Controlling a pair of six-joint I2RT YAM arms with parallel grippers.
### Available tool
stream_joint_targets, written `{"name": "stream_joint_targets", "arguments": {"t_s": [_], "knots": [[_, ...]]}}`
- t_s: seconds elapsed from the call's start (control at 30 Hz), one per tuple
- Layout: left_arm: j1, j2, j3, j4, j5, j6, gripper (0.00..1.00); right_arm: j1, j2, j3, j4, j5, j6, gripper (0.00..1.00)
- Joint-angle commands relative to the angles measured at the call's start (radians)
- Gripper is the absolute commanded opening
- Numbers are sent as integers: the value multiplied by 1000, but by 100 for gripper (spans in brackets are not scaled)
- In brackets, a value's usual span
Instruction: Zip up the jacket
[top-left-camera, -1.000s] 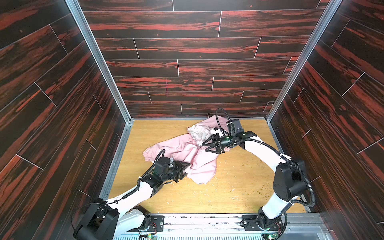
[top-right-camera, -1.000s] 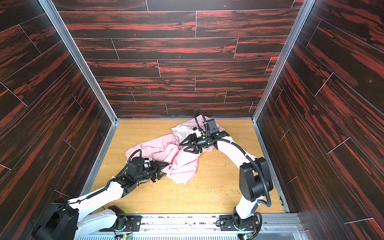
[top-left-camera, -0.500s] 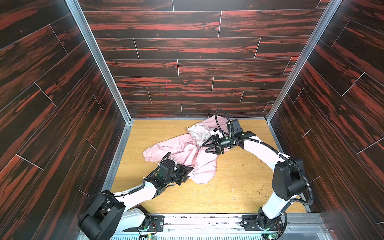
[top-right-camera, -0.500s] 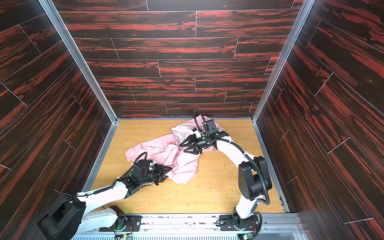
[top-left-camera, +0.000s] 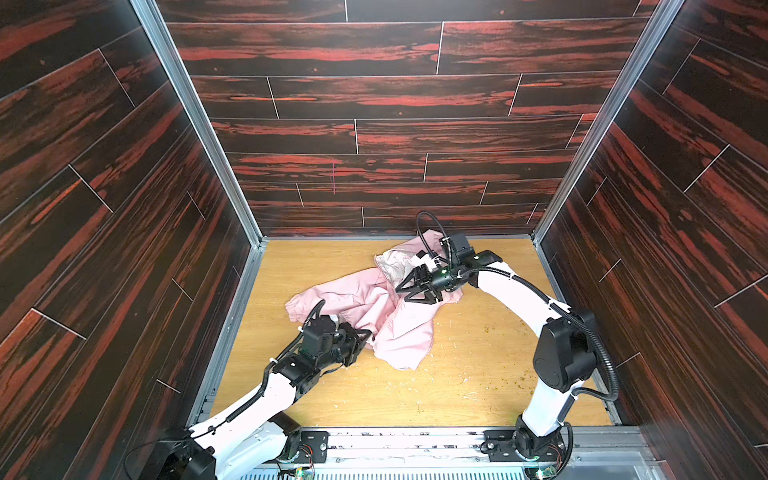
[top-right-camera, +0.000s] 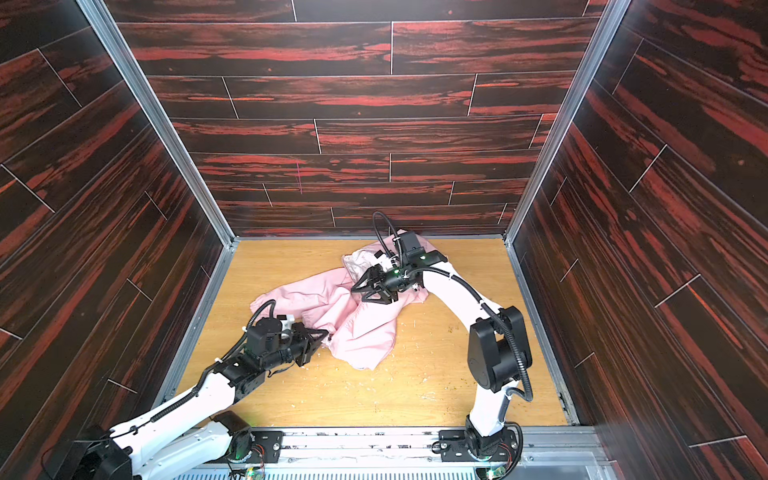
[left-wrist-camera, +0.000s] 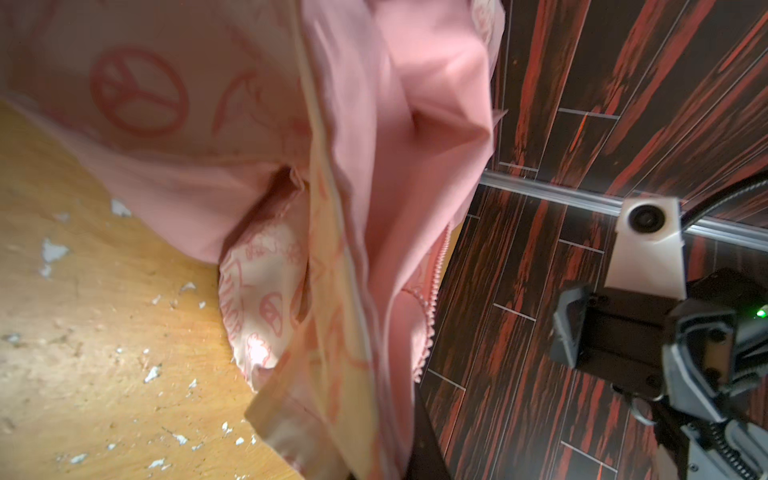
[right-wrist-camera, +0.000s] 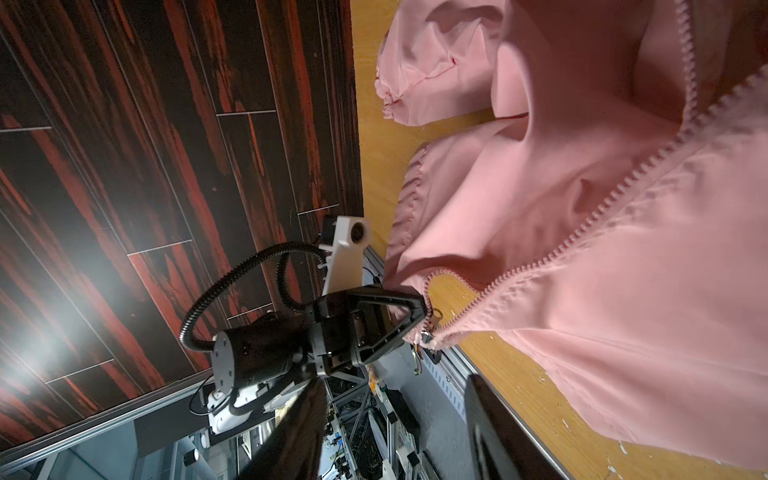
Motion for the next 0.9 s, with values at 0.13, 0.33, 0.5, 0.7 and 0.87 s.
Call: {"name": "stream_joint_targets", "arguments": {"t_s": [0.13,0.33,0.5,0.7,0.87], "knots": [[64,23,141,-129,80,108,0,-98,62,13,-83,207,-33,59],[87,32,117,-112,96,107,0,-296,111,20,-54,411,-30,64],[105,28,95,-89,105,98,0,-358,300,151,-52,450,-47,67],[119,34,93,-72,119,95,0,-363,458,307,-79,512,-58,67],[126,29,93,-74,130,92,0,-373,498,342,-16,465,-50,68]]}}
